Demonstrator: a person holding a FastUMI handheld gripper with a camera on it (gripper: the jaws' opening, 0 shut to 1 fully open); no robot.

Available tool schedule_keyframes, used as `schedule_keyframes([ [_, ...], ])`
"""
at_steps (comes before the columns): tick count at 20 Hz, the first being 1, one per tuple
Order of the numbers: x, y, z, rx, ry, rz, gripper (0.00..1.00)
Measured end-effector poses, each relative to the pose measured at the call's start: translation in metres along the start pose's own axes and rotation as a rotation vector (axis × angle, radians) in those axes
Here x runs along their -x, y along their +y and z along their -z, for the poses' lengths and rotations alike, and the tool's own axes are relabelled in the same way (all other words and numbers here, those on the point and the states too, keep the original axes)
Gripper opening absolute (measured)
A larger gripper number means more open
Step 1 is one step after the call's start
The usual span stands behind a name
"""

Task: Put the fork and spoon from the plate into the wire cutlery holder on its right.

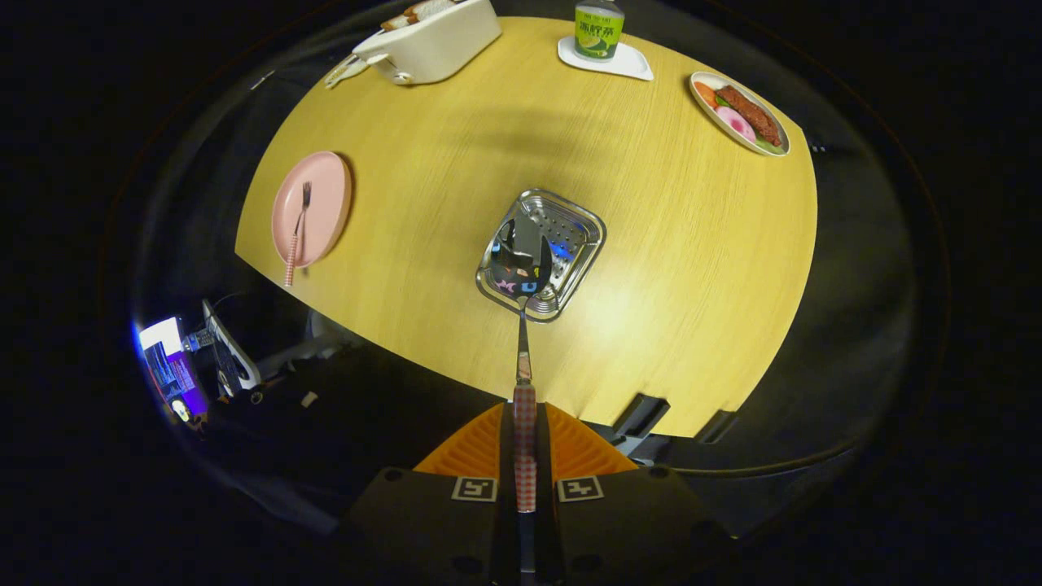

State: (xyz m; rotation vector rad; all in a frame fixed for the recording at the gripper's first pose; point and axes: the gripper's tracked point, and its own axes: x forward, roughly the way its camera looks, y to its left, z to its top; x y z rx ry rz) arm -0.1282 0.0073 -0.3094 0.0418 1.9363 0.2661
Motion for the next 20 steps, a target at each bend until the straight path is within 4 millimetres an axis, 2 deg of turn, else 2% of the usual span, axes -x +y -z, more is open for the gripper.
schedule_keyframes([
  [6, -0.026, -0.008, -0.019, -0.037, 0.18, 0.012, 0.12],
  [12, -0.035, -0.006, -0.043, -0.076, 0.186, 0.008, 0.15],
  [16, -0.033, -0.003, -0.052, -0.079, 0.107, -0.001, 0.22],
  [17, -0.03, -0.002, -0.056, -0.082, 0.072, -0.006, 0.3],
  [20, -0.019, 0.006, -0.063, -0.1, -0.046, -0.038, 0.4],
])
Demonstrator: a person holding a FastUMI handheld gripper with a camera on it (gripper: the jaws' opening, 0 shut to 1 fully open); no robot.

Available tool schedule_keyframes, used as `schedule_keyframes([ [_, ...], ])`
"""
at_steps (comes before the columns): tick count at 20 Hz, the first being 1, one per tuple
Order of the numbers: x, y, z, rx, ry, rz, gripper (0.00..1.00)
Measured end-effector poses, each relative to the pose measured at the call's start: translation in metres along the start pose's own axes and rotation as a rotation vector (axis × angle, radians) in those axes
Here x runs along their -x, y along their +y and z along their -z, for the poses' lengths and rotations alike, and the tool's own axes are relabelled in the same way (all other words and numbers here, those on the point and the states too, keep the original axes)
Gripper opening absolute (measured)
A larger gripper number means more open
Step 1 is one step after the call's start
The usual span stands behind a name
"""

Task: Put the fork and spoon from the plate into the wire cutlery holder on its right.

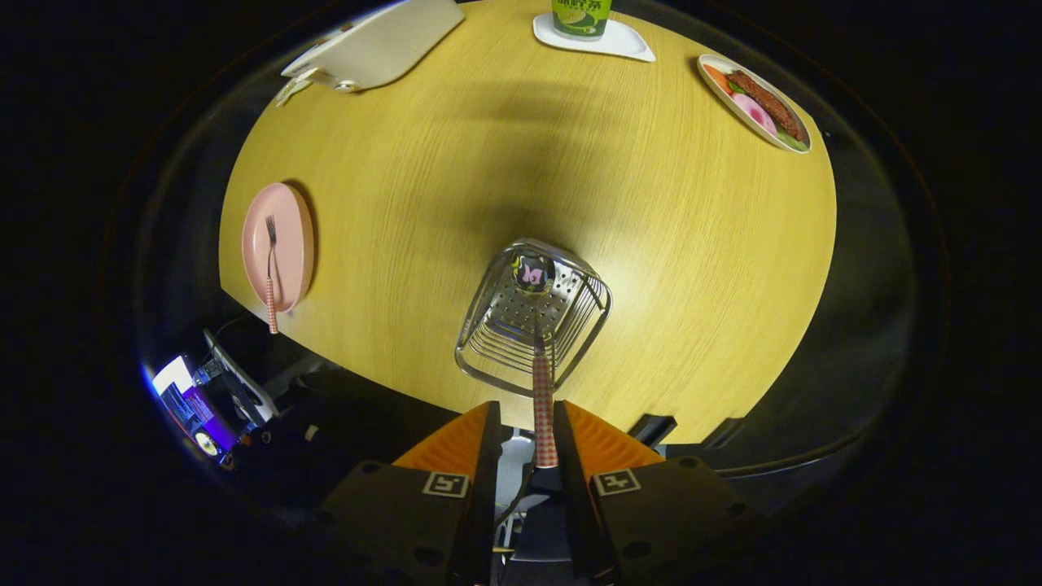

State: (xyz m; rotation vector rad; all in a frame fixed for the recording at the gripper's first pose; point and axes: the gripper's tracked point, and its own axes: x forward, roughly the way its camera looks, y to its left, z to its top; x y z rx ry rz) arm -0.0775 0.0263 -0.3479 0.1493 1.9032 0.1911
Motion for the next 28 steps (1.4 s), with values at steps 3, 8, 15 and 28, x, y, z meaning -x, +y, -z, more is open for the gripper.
schedule_keyframes([
  [3, 0.014, 0.009, -0.01, -0.008, -0.137, -0.016, 0.42],
  [8, 0.059, 0.045, -0.025, -0.001, -0.381, -0.064, 0.42],
  [15, 0.098, 0.169, -0.017, 0.13, -0.542, -0.205, 0.42],
  [28, -0.023, 0.369, -0.038, 0.295, -0.399, -0.322, 0.42],
])
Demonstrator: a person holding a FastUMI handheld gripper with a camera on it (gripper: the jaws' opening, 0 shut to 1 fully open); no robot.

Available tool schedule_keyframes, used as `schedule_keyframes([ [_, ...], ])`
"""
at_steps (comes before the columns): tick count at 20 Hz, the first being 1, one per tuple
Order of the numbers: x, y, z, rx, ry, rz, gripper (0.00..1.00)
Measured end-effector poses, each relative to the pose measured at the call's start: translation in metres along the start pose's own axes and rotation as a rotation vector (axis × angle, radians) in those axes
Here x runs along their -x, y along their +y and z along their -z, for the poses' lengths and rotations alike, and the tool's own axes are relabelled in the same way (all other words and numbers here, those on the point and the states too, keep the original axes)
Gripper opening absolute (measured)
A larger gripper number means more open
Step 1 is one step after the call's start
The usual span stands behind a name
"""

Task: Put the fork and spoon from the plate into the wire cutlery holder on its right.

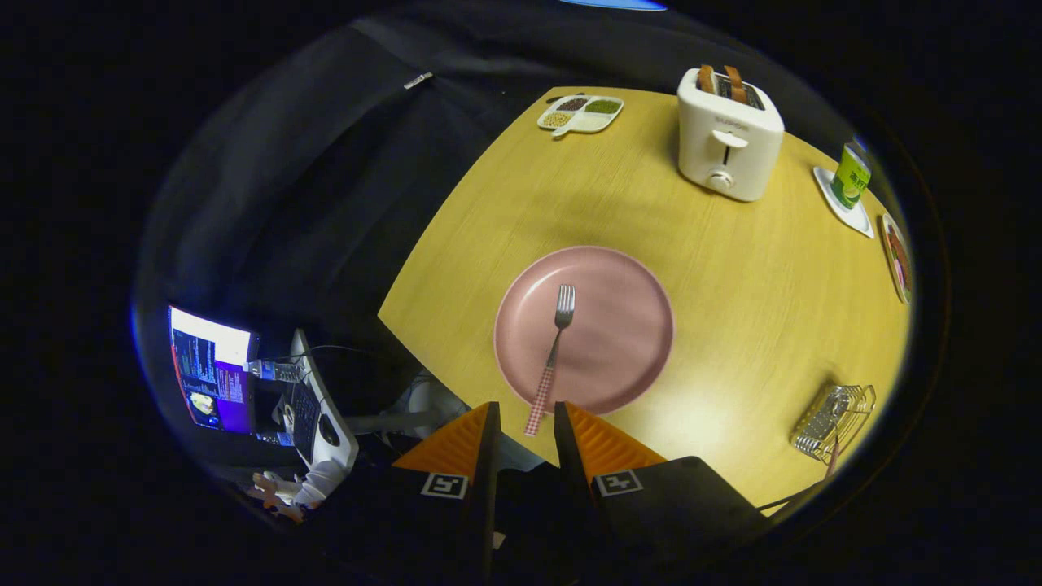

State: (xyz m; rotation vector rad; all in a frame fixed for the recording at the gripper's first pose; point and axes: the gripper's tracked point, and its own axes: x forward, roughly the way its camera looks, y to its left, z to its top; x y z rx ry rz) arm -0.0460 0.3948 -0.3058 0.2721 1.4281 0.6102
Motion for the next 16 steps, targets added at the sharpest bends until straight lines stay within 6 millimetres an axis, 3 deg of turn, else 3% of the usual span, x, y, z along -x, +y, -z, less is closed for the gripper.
schedule_keyframes([
  [4, -0.058, -0.002, 0.008, -0.008, 0.094, 0.034, 0.42],
  [7, -0.086, -0.01, 0.014, -0.022, 0.139, 0.074, 0.42],
  [16, -0.125, -0.025, 0.018, -0.026, 0.195, 0.149, 0.42],
])
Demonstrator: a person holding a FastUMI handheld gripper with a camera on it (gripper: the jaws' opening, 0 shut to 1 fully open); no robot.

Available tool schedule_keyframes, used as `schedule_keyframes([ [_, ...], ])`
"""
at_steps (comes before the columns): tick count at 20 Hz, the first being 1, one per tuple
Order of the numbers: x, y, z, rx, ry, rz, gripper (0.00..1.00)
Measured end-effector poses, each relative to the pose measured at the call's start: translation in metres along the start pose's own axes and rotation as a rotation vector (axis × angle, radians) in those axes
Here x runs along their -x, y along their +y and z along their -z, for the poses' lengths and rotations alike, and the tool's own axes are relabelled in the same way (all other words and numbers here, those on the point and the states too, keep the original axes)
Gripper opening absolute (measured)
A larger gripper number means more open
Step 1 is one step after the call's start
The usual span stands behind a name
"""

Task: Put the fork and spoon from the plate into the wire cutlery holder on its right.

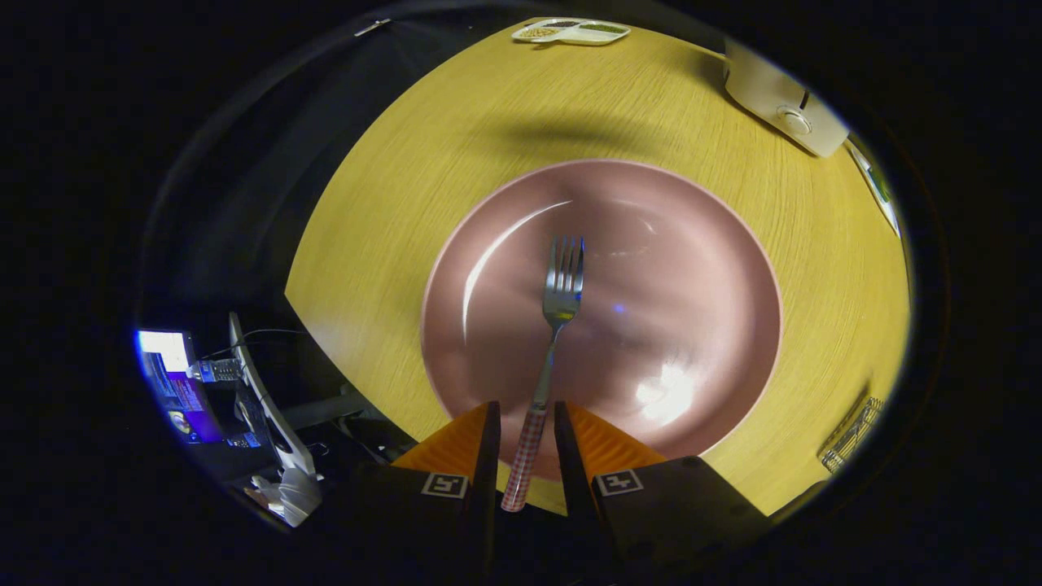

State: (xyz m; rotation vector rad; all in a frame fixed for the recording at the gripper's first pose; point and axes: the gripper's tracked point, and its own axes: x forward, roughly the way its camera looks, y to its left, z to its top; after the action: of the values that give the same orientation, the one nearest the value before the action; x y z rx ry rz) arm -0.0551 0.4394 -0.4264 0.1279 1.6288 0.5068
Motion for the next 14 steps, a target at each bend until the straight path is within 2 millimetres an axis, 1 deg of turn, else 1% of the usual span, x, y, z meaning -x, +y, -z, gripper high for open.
schedule_keyframes([
  [1, -0.004, 0.001, -0.001, -0.012, -0.006, -0.005, 0.42],
  [2, 0.001, -0.001, -0.006, -0.021, -0.019, 0.008, 0.3],
  [3, -0.003, 0.001, 0.001, -0.028, -0.035, 0.008, 0.18],
  [4, -0.002, -0.001, -0.006, -0.029, -0.044, 0.006, 0.11],
  [6, 0.005, -0.002, -0.009, -0.033, -0.07, -0.011, 0.1],
  [8, 0.018, -0.003, -0.011, -0.044, -0.096, -0.032, 0.1],
  [12, 0.059, -0.018, -0.01, -0.05, -0.166, -0.056, 0.1],
  [14, 0.084, -0.033, -0.006, -0.053, -0.211, -0.05, 0.1],
])
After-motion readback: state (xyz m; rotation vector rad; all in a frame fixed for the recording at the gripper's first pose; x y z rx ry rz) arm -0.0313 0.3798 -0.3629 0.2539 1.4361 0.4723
